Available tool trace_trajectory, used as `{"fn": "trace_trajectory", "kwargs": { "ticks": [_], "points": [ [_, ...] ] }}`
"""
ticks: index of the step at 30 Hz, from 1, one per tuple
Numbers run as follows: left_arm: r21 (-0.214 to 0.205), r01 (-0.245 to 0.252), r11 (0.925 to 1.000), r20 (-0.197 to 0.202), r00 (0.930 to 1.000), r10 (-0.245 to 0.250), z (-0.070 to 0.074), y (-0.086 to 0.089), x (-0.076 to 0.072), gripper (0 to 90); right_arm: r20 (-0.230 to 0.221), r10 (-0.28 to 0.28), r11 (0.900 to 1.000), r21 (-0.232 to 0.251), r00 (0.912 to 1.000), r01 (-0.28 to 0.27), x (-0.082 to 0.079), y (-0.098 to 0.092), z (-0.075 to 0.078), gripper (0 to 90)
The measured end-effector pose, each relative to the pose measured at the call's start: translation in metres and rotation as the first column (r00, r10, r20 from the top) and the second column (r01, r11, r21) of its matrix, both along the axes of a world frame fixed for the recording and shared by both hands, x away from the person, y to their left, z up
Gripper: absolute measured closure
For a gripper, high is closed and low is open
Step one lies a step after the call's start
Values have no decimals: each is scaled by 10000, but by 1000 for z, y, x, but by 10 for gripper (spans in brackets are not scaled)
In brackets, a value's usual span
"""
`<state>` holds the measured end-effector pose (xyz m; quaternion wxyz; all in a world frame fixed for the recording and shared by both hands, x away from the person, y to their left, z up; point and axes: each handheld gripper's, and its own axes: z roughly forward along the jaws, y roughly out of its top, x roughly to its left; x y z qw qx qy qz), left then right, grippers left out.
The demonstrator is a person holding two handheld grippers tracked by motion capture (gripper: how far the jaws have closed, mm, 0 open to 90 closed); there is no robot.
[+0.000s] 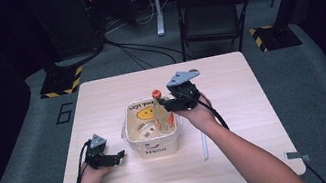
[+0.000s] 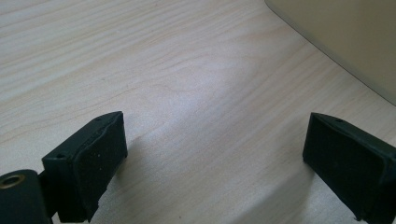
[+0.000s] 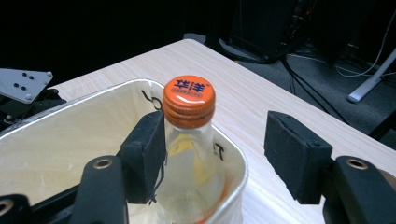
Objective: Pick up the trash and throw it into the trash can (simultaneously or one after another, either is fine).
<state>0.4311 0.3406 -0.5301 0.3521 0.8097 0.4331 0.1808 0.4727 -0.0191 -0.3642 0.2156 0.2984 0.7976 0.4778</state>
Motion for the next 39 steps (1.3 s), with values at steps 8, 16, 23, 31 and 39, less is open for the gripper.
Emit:
{"fn": "trace_trajectory", "kwargs": {
  "ticks": [8,16,23,31,39],
  "points": [
    [5,2,10000,5,10000,-2,0,0,0,61,412,-265,9996,-33,9988,266,-11,-14,2,388],
    [9,3,10000,19,10000,-3,0,0,0,60,597,-463,9989,92,9971,458,-21,-28,1,397],
    [-1,-3,10000,-9,10000,3,0,0,0,61,597,-782,9968,183,9951,773,-25,-43,-7,405],
    [-2,-4,10000,4,10000,4,0,0,0,61,352,-1119,9932,369,9931,1106,-29,-56,-23,414],
    [-1,-6,10000,3,10000,6,0,0,0,61,100,-1562,9867,460,9877,1556,-36,-69,-43,430]
  ]
}}
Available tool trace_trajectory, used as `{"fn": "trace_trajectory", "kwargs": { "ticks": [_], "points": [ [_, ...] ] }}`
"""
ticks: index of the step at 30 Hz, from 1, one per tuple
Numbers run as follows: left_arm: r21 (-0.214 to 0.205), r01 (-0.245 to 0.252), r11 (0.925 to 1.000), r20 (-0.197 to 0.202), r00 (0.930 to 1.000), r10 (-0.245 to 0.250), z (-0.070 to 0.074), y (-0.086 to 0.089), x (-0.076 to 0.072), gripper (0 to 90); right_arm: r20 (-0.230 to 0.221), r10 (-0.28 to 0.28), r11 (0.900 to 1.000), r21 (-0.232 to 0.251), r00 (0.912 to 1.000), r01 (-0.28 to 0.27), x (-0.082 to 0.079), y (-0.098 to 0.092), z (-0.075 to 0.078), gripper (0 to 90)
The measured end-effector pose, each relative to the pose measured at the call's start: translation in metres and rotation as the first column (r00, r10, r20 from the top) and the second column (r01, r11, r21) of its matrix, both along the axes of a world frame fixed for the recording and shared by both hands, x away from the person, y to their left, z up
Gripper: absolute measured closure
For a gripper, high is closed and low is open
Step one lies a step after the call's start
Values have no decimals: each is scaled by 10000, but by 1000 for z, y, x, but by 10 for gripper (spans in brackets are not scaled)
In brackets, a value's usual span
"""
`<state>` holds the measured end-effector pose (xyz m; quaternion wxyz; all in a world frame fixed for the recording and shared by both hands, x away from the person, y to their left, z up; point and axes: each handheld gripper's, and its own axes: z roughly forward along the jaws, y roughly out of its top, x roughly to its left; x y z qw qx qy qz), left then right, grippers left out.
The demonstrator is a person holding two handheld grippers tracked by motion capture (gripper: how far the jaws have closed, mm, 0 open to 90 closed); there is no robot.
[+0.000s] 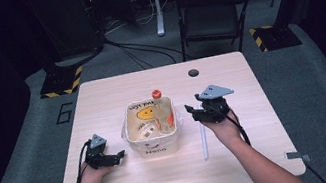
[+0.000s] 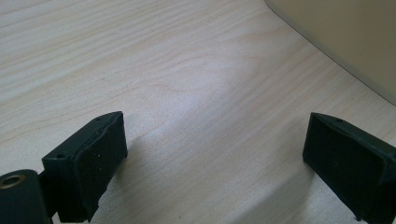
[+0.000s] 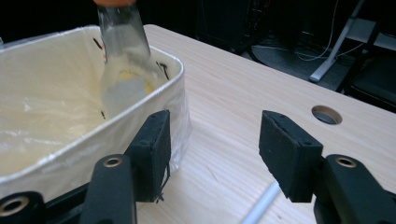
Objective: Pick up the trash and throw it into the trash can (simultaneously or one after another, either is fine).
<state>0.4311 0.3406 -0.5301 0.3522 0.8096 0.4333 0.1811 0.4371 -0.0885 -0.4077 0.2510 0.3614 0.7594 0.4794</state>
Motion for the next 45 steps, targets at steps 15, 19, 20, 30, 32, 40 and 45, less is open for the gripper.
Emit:
{"fn": "trace_trajectory", "kwargs": {
  "ticks": [15,19,20,30,32,40,45],
  "points": [
    [30,18,10000,24,10000,-18,0,0,0,60,-373,-372,9992,-129,9986,367,-13,-11,-33,470],
    [48,34,10000,20,10000,-34,0,0,0,61,-593,-405,9980,-517,9974,374,-16,-10,-42,500],
    [9,8,10000,50,10000,-8,0,0,0,60,-677,-391,9977,-584,9969,352,-17,-11,-46,503],
    [12,5,10000,51,10000,-6,0,0,0,60,-1157,-421,9970,-689,9924,342,-21,-13,-66,543],
    [14,5,10000,48,10000,-5,0,0,0,60,-1274,-450,9972,-651,9908,369,-22,-13,-69,541],
    [-3,-11,10000,50,10000,11,0,0,0,60,-1725,-624,9972,-508,9830,544,-25,-14,-79,526],
    [-13,-12,10000,34,10000,12,0,0,0,61,-1932,-807,9959,-557,9778,712,-26,-15,-85,499]
  ]
}}
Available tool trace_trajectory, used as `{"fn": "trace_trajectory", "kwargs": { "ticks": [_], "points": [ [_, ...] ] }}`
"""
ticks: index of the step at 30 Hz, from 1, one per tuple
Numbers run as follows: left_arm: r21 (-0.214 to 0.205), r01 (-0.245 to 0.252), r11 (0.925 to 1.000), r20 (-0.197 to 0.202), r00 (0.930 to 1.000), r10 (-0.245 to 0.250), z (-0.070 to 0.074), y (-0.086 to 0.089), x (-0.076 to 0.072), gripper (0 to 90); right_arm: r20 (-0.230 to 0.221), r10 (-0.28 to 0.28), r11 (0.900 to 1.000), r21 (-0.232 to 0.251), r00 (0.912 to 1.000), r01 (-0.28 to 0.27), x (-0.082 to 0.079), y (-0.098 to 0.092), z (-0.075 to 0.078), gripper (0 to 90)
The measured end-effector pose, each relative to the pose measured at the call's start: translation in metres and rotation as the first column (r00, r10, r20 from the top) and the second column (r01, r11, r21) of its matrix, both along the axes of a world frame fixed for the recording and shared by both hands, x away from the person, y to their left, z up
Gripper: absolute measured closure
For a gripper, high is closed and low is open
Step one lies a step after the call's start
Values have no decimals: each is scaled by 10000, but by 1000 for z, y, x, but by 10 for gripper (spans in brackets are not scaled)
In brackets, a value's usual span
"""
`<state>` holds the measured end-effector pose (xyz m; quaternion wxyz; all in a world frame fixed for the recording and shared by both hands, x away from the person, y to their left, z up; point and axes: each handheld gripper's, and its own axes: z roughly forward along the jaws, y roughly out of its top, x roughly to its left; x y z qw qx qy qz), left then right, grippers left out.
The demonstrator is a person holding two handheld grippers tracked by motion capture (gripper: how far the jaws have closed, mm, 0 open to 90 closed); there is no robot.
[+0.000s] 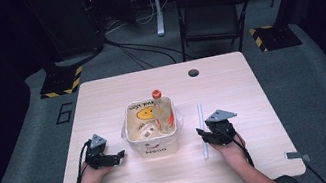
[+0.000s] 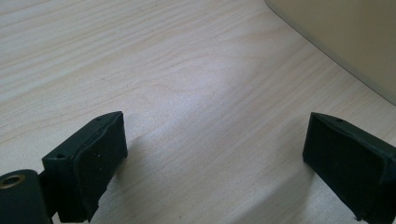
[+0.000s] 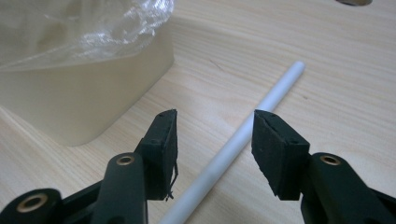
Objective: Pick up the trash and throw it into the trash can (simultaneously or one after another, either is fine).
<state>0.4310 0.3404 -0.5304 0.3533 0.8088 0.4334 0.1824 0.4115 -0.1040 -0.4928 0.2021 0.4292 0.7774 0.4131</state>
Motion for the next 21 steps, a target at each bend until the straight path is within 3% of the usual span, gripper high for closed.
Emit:
{"fn": "trace_trajectory", "kwargs": {
  "ticks": [7,21],
  "points": [
    [74,47,10000,-18,10000,-47,0,1,0,60,-443,-93,9996,-252,9990,82,0,1,-8,497],
    [16,-7,10000,-19,10000,7,0,0,0,60,-773,-187,9975,-689,9968,134,3,1,-20,512]
  ]
}}
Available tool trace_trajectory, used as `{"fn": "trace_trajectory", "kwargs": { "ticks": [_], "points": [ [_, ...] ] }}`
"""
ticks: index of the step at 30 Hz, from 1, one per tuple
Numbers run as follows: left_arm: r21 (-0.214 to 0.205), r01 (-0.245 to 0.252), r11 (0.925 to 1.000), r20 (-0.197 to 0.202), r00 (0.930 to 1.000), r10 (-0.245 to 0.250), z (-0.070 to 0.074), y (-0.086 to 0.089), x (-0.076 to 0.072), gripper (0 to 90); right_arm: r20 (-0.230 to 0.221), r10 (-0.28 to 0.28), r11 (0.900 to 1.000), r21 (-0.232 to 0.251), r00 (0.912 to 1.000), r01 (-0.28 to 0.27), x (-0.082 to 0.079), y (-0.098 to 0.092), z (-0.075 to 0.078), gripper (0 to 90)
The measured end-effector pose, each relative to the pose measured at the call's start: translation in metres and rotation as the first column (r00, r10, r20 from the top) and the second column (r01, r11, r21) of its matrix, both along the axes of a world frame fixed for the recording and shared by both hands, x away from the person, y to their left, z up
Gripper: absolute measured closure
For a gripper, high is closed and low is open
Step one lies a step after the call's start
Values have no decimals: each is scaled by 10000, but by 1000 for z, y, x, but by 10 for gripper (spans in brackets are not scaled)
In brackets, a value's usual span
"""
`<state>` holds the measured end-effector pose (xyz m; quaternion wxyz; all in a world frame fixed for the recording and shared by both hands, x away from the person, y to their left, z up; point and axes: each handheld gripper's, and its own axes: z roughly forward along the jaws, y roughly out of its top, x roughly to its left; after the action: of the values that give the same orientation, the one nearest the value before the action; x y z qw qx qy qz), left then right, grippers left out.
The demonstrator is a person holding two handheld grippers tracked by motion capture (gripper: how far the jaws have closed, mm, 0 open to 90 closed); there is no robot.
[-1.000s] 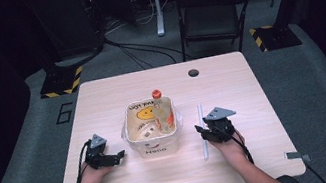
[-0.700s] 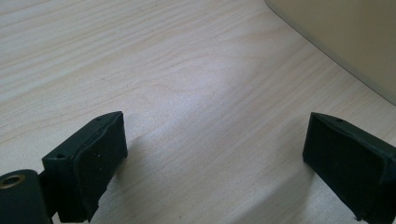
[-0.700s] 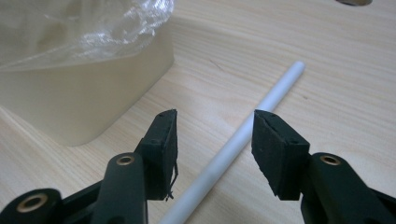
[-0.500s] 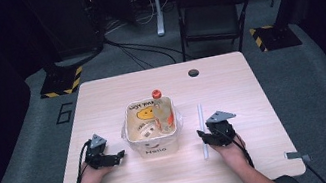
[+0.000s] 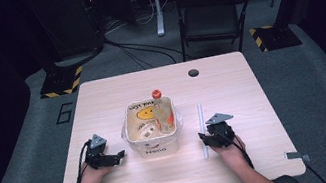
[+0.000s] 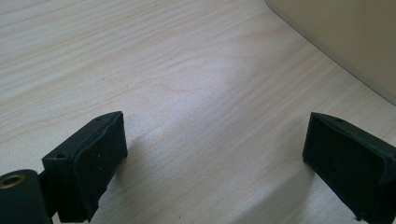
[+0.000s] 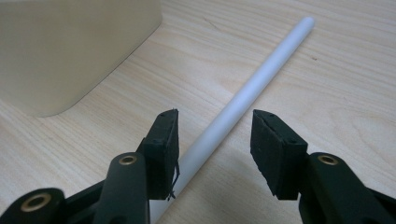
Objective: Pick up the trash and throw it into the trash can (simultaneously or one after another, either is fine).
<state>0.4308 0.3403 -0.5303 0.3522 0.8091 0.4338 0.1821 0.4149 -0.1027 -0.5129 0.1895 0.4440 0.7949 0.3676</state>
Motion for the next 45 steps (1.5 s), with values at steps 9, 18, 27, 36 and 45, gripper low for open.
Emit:
{"fn": "trace_trajectory", "kwargs": {
  "ticks": [9,18,27,36,45],
  "points": [
    [27,25,10000,4,10000,-25,0,0,0,60,-105,-175,9997,-170,9998,173,2,0,-4,522],
    [4,24,10000,-26,10000,-24,0,0,0,61,-232,-475,9988,-116,9986,472,7,-3,-8,575],
    [35,36,10000,-22,10000,-36,0,0,1,61,-196,-467,9988,-176,9987,464,8,-6,-8,691],
    [-15,9,10000,-11,10000,-9,0,0,1,61,-281,-578,9983,-138,9979,575,10,-12,-7,787],
    [24,-9,10000,-30,10000,9,0,0,1,61,-337,-537,9986,-21,9980,537,10,-15,-4,789]
  ]
}}
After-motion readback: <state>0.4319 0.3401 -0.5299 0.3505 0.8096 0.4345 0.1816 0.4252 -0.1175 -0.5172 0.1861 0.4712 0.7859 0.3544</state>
